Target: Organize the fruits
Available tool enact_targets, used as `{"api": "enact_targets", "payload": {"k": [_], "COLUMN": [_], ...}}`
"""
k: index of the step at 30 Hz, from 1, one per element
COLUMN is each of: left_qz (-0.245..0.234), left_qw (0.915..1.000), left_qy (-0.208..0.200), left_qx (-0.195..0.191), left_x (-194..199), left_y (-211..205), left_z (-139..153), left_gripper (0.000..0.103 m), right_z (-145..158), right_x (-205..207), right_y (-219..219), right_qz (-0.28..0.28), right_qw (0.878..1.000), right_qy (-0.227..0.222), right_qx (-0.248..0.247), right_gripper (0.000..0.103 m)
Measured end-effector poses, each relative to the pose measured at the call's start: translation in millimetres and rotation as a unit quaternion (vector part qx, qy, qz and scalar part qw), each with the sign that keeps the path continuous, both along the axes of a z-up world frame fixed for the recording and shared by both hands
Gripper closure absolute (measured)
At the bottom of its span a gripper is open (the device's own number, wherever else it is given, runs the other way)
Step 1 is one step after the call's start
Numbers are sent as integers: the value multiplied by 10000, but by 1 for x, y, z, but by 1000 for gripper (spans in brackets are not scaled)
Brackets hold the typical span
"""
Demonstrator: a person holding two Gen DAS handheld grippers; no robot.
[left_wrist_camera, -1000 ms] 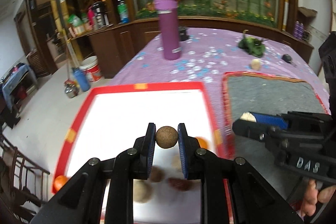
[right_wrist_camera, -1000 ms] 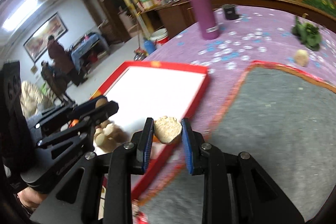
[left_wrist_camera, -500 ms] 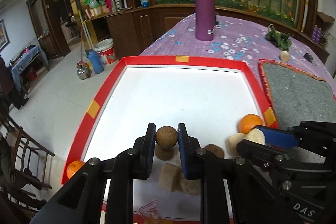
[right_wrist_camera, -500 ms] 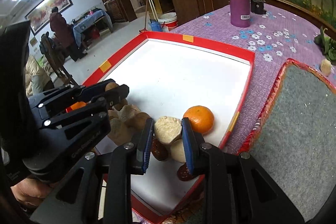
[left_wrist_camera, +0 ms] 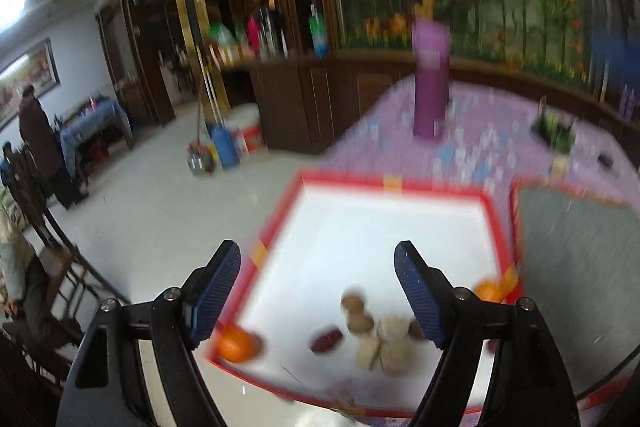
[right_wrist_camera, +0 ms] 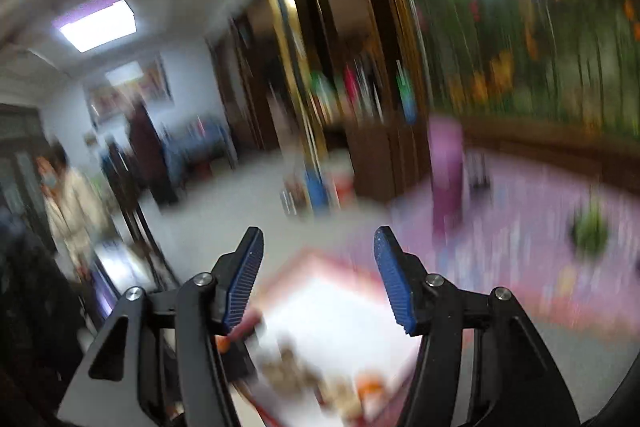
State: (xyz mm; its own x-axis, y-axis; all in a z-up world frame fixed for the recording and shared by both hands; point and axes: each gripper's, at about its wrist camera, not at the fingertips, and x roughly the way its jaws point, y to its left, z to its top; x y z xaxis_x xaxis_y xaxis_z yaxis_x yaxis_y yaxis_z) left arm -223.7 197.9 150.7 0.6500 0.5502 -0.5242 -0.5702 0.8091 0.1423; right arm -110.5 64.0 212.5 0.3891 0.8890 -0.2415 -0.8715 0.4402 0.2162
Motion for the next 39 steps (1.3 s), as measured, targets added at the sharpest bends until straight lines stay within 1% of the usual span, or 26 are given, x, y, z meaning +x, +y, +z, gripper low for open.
{"api": "enact_targets", "payload": {"k": [1,2,3,4,5,6,7,8,9,10,11,12,13,14,16,18,19,21,22,23,25,27,29,32,35,39], "left_qz": [25,110,220,319,476,563,591,562,509,446,265,-15,-189,-301,-579,-667,-614,-615,-698,-783,-1019,-1316,-1469,-1592,-1750,-1682], "left_qw": [9995,9972,9930,9889,9818,9766,9731,9714,9728,9759,9821,9881,9914,9938,9944,9940,9941,9928,9912,9902,9898,9893,9884,9870,9845,9857], "left_qy": [-223,-512,-748,-897,-1120,-1272,-1361,-1379,-1317,-1233,-1089,-960,-890,-842,-829,-838,-839,-900,-948,-964,-861,-614,-363,-192,-48,-85], "left_qx": [205,537,883,1137,1457,1640,1760,1847,1836,1745,1513,1201,945,667,291,224,310,497,611,640,509,152,-128,-91,-62,1], "left_x": [-9,-21,-33,-42,-55,-64,-70,-73,-72,-70,-63,-56,-51,-47,-41,-37,-36,-36,-37,-37,-33,-15,-2,7,7,1], "left_y": [-2,-6,-9,-13,-17,-21,-23,-27,-30,-31,-31,-31,-32,-33,-47,-66,-78,-97,-111,-119,-134,-146,-156,-172,-185,-184], "left_z": [21,50,76,94,116,128,134,136,131,123,110,95,83,68,45,34,30,28,25,23,19,16,9,2,-3,-1], "left_gripper": [23,21,13,2,1,1,0,0,0,0,0,0,0,0,0,0,0,0,0,0,0,0,0,0,0,0], "right_z": [43,73,91,108,120,124,119,108,96,77,52,26,7,-18,-53,-84,-94,-109,-113,-119,-125,-130,-135,-144,-151,-154], "right_x": [-10,-20,-26,-35,-44,-51,-58,-59,-56,-50,-42,-33,-26,-23,-22,-23,-25,-26,-25,-27,-31,-31,-29,-19,-6,2], "right_y": [-11,-22,-28,-37,-44,-49,-53,-53,-51,-46,-39,-34,-31,-32,-42,-61,-74,-97,-109,-125,-150,-167,-183,-204,-219,-224], "right_qz": [24,21,9,19,85,123,87,39,19,-16,-91,-190,-256,-310,-391,-376,-401,-550,-616,-718,-917,-1098,-1347,-1683,-1870,-1941], "right_qw": [9987,9962,9940,9910,9884,9868,9855,9861,9882,9919,9957,9975,9976,9967,9943,9932,9927,9915,9913,9910,9899,9879,9844,9778,9734,9704], "right_qy": [-348,-616,-758,-892,-1026,-1154,-1281,-1282,-1221,-1083,-870,-672,-572,-487,-372,-208,-145,-75,-35,29,93,211,304,581,882,1102], "right_qx": [358,612,790,994,1117,1127,1113,1052,928,662,294,-55,-290,-574,-916,-1082,-1130,-1174,-1163,-1125,-1079,-1072,-1092,-1105,-989,-921], "right_gripper": [38,31,29,28,27,27,26,24,24,24,24,24,24,24,24,23,23,23,23,23,23,23,23,23,23,23]}}
